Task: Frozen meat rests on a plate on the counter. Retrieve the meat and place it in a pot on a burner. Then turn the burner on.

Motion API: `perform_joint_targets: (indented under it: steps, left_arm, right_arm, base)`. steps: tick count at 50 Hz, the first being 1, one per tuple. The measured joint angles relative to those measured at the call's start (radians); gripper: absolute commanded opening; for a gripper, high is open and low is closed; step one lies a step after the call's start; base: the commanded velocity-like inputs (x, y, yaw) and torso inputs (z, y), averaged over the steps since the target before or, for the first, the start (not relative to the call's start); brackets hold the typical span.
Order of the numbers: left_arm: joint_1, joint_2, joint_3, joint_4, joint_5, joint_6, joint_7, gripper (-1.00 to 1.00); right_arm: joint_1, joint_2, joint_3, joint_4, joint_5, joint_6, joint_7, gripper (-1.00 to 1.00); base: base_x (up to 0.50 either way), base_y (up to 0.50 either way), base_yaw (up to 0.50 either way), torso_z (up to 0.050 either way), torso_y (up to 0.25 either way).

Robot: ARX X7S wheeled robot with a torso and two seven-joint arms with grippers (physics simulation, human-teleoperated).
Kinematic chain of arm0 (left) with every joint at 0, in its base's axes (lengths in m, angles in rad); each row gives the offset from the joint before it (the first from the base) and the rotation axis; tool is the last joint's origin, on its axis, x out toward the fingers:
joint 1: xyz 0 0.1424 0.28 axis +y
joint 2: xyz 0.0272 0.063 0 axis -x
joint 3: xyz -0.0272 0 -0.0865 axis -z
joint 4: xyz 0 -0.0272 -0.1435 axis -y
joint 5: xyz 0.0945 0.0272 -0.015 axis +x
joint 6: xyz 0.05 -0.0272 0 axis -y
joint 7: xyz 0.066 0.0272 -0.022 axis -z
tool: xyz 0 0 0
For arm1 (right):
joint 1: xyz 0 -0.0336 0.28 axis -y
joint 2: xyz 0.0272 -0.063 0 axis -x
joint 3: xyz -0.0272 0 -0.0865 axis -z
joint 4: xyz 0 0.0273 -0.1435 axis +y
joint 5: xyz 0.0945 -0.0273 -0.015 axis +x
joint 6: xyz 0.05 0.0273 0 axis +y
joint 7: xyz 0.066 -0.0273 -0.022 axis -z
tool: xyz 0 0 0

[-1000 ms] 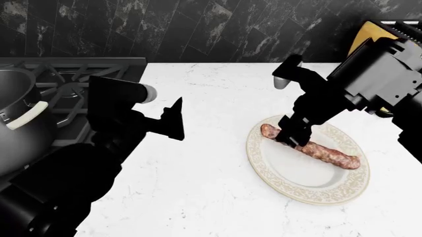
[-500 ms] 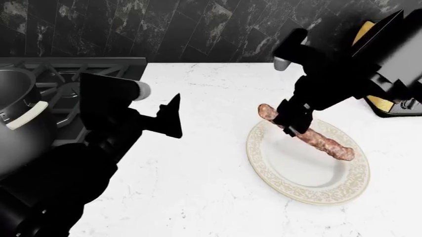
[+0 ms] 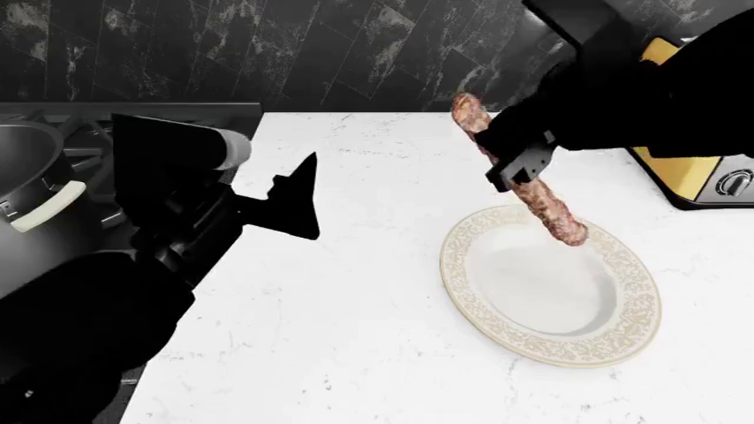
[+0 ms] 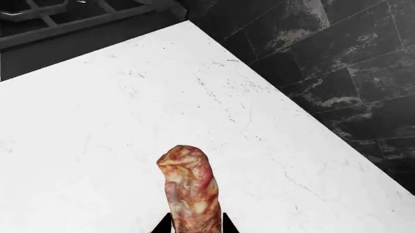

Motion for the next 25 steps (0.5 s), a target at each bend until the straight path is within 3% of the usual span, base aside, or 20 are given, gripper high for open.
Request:
perform_joint_targets:
  steps: [25]
  left_arm:
    - [-0.172, 0.014, -0.118, 0.041, -0.208, -0.192, -0.112, 1.0]
  right_arm:
    - [-0.146, 0.096, 0.313, -0.292, 0.323, -0.044, 0.632, -1.0]
  base:
    - [0.0, 0.0, 0.0, 0.0, 0.0]
